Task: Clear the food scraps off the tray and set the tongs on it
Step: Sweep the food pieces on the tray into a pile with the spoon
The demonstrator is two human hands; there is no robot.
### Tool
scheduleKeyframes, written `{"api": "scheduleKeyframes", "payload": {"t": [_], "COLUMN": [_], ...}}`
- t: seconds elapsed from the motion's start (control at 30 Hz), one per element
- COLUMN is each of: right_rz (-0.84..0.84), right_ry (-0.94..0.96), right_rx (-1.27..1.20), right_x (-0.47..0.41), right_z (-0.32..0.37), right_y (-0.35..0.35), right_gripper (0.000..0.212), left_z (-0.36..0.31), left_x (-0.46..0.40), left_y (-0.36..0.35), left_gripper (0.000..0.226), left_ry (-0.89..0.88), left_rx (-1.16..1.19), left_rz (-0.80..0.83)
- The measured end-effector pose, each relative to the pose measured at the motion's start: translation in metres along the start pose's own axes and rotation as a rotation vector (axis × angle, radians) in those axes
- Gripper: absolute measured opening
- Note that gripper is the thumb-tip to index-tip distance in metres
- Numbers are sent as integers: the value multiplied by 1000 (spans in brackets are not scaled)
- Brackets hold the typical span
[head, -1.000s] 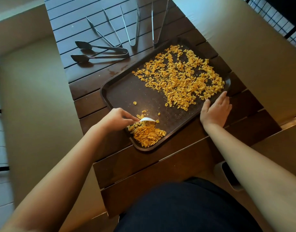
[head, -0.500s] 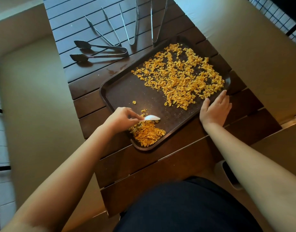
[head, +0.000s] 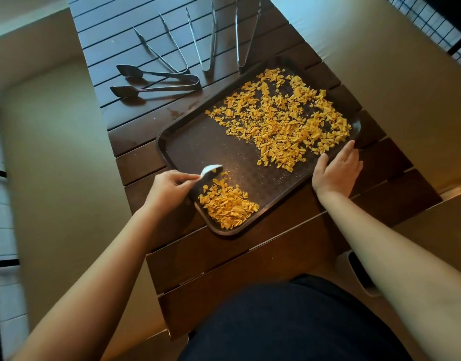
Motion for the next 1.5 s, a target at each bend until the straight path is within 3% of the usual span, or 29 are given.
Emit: {"api": "scheduleKeyframes", "payload": {"t": [0.17, 0.3, 0.4, 0.63, 0.73, 0.83, 0.97, 1.27, 1.5], "right_rz": [5, 12, 13, 34, 55, 63, 69, 121, 101], "right_ry": [-1, -1, 5, -5, -3, 4, 36, 42, 28], "right_rx": [-4, -6, -10, -8, -1, 19, 69, 97, 100], "right_x": [1, 1, 1, 2, 2, -1, -9, -13, -13], "right_z": [0, 0, 1, 0, 0, -1, -2, -18, -17], "right_y": [0, 0, 1, 0, 0, 1, 6, 3, 5], "right_gripper": [68, 68, 68, 68, 67, 66, 65, 85, 84], "left_z": [-7, -11, -10, -21, -31, -48, -71, -119, -137], "left_x": [12, 3, -3, 6, 8, -3, -31, -85, -102], "left_y": [-23, -8, -8, -31, -30, -26, -31, -93, -112], "left_gripper": [16, 17, 21, 16, 16, 24, 34, 52, 71], "left_ry": [-53, -73, -57, -180, -272, -274, -320, -419, -513], "left_rx": [-42, -22, -22, -193, -252, -212, -484, -529, -772], "left_rz": [172, -18, -51, 201, 201, 111, -9, 226, 188]}}
Point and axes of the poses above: each hand's wrist, its own x-axis away from the middle knuckle, its own y-axis out of the back of the hand, z = x × y, the point moved 7 cm from there along -x, towards the middle knuckle, and after that the axes turned 10 degrees about -y, right-handed, at the moved point
